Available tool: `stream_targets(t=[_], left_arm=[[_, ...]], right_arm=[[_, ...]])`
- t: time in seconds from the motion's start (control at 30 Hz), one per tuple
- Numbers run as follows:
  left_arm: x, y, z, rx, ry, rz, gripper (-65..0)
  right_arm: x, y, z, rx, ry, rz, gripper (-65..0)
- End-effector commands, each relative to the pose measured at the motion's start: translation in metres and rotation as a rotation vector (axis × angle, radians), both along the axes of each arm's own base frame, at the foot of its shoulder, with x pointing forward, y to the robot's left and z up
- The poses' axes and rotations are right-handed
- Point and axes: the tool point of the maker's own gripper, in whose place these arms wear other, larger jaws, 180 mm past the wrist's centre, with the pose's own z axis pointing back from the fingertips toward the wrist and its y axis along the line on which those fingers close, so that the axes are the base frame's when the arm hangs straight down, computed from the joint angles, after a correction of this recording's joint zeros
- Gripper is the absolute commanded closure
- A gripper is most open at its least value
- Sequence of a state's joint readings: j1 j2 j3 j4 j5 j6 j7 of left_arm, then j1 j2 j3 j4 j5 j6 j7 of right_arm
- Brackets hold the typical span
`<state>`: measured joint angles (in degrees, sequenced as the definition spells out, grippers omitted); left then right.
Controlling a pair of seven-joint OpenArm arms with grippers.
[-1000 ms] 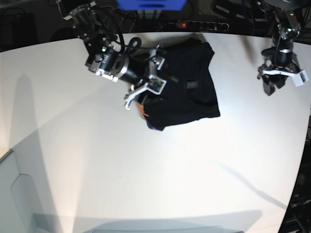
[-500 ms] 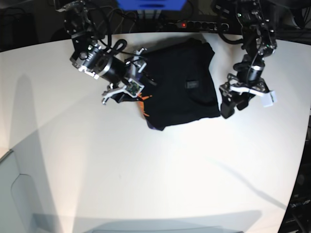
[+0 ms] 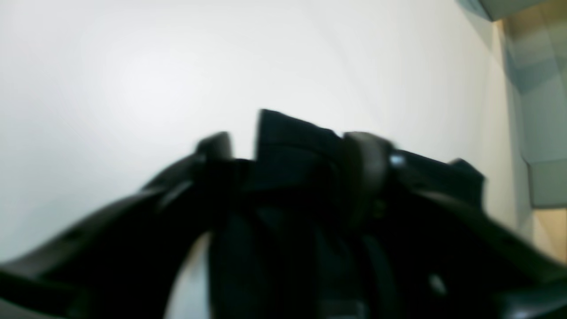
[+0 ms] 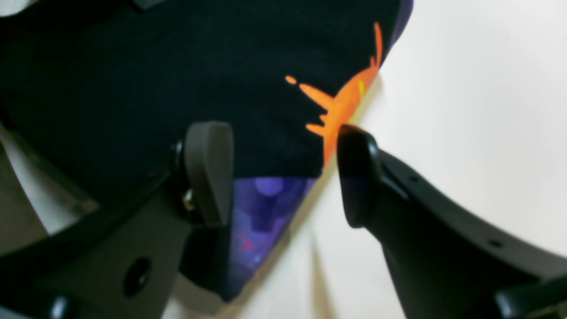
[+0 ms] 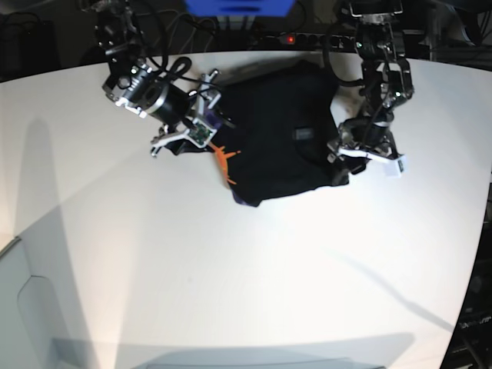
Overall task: Fold the T-shirt properly
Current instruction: 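Grasp the bundle's edges with both grippers and tuck them under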
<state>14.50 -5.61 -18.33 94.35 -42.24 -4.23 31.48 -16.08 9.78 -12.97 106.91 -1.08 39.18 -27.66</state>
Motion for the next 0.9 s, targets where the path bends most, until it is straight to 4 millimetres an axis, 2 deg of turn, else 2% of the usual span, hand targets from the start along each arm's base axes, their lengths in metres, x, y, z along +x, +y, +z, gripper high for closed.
stream_targets(t=[0.0,0.17,0.33,0.5,0.63,0.73,0.87], left_arm=[[0.008,0.002,0.010,-0.001,-0.042,0.002,-26.2],[0.008,0.002,0.009,-0.003,-0.038,0.004,0.0],[0.001,0.000,0.016,0.004,-0.050,-0.004,0.0],[-0.017,-0.003,0.037,0.033,-0.087,-0.018,0.0],[-0.031,-0.003,0.034,0.041,-0.068,-0.018,0.0],[-0.036,0.014,0.030,0.058,-0.053,0.022,0.0],[-0.043,0.037,0.014,0.052,-0.011,0.098,0.0]], right_arm=[[0.003,0.005,0.012,0.041,-0.031,0.016,-37.7],[0.002,0.005,0.012,0.040,-0.031,0.017,-37.7],[0.003,0.005,0.012,0.041,-0.031,0.016,-37.7],[0.002,0.007,0.012,0.044,-0.031,0.020,-37.7],[0.003,0.008,0.013,0.046,-0.034,0.021,-37.7],[0.003,0.008,0.013,0.046,-0.033,0.021,-37.7],[0.002,0.009,0.013,0.047,-0.031,0.023,-37.7]])
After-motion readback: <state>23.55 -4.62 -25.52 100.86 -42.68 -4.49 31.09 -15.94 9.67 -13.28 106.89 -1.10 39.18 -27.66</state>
